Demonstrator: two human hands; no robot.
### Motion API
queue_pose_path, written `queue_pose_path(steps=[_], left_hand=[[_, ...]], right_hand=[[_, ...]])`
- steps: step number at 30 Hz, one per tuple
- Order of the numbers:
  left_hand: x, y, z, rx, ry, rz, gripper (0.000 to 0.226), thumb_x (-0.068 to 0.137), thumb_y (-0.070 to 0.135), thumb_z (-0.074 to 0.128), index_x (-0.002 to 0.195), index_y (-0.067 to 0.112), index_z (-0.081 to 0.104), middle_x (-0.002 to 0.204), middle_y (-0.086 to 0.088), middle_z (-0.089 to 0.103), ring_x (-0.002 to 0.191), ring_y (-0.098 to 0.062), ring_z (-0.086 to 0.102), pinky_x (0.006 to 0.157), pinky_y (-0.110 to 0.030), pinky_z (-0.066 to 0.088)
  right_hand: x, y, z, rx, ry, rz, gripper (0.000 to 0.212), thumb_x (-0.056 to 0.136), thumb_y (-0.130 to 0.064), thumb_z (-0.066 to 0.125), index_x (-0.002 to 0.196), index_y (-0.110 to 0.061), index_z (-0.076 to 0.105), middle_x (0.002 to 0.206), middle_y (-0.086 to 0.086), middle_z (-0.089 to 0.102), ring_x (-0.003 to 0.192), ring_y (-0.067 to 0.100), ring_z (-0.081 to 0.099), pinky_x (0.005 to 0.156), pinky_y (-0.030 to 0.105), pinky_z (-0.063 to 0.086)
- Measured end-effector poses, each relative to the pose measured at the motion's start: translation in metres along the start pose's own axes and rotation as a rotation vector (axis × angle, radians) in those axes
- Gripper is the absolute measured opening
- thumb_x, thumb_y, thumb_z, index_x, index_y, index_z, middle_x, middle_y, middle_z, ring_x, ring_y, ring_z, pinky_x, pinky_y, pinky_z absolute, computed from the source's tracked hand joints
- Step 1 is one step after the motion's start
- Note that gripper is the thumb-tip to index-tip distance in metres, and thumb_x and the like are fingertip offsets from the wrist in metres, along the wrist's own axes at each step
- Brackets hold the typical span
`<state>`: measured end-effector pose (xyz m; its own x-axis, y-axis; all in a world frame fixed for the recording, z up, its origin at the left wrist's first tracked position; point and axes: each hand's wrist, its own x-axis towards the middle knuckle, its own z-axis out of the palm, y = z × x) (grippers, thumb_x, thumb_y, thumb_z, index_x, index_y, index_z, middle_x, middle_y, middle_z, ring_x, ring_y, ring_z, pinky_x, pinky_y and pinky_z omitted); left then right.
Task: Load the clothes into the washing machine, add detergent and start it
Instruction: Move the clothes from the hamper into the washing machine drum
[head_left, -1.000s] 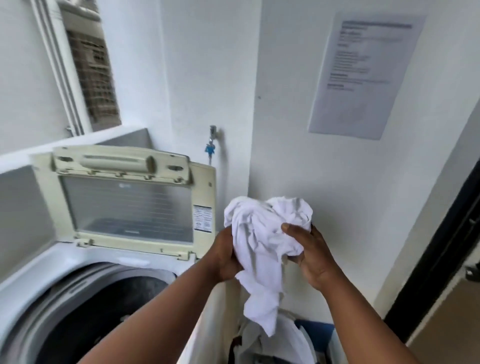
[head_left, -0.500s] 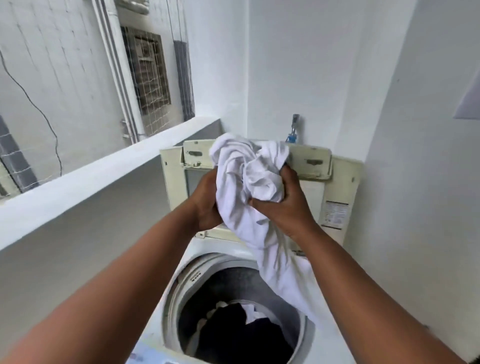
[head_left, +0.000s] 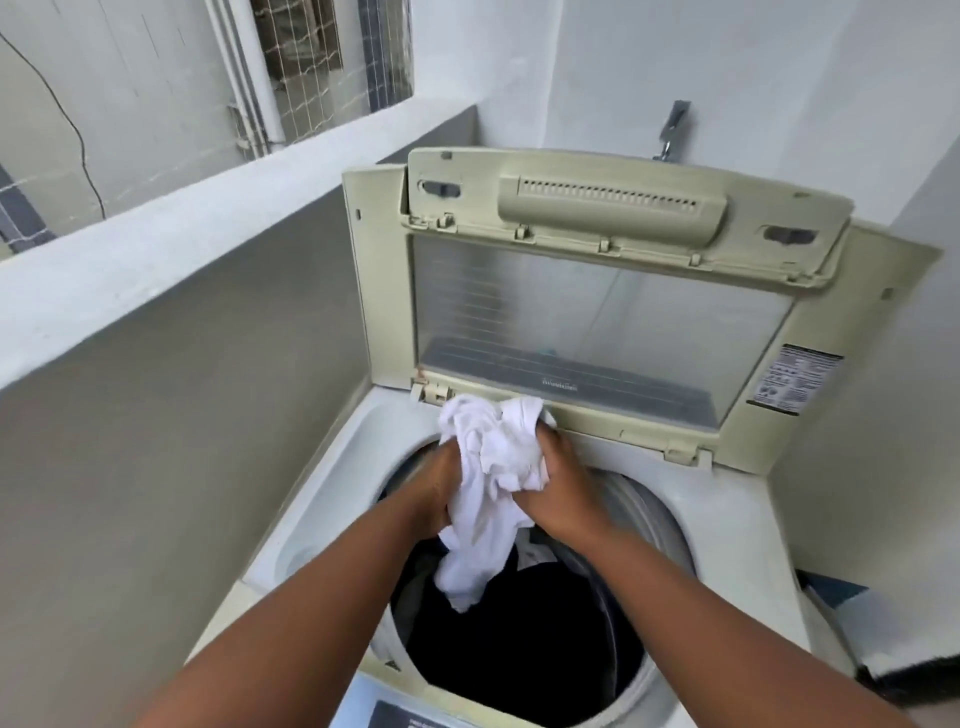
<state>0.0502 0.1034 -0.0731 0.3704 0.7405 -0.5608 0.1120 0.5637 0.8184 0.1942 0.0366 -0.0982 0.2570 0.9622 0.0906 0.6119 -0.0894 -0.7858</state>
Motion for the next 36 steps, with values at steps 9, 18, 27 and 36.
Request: queue_pose_path(steps=[9,18,27,36], left_hand=[[0.015,-0.056,-0.005,1.492,-0.288,-0.441,0.058,0.091,0.040,0.055,0.136,0.005,0.046,0.133,-0.015,0.055,0.103,-0.029,0.059,0.091,-0.038,0.050],[-0.005,-0.036,0.052,1.642,-0.260,0.043,0.066,0.091,0.057,0.046,0.142,0.014,0.041,0.148,-0.010,0.042,0.134,-0.027,0.041,0.106,-0.035,0.034],[-0.060,-0.021,0.154,1.743,-0.363,0.390,0.069,0.090,0.061,0.043,0.145,0.020,0.037,0.149,-0.003,0.041,0.136,-0.024,0.039,0.113,-0.039,0.030],[-0.087,-0.054,0.284,1.902,-0.272,0.727,0.089,0.080,0.078,0.037,0.151,0.027,0.020,0.159,-0.004,0.019,0.148,-0.027,0.007,0.118,-0.049,-0.005]], right_hand=[[-0.041,0.083,0.010,-0.756,-0.833,0.291,0.091,0.067,-0.028,0.072,0.144,-0.029,0.022,0.137,0.008,0.051,0.117,0.029,0.055,0.093,0.039,0.049],[-0.077,0.058,-0.061,-0.870,-0.539,0.267,0.047,0.086,-0.032,0.059,0.129,-0.017,0.047,0.125,0.009,0.057,0.110,0.028,0.057,0.083,0.033,0.045],[-0.139,0.039,-0.142,-0.937,-0.304,0.274,0.062,0.083,-0.034,0.056,0.139,-0.024,0.033,0.130,0.010,0.050,0.122,0.031,0.046,0.099,0.047,0.036],[-0.220,0.111,-0.263,-0.898,-0.264,0.413,0.070,0.085,-0.037,0.053,0.146,-0.022,0.024,0.143,0.009,0.040,0.130,0.029,0.037,0.107,0.046,0.029]])
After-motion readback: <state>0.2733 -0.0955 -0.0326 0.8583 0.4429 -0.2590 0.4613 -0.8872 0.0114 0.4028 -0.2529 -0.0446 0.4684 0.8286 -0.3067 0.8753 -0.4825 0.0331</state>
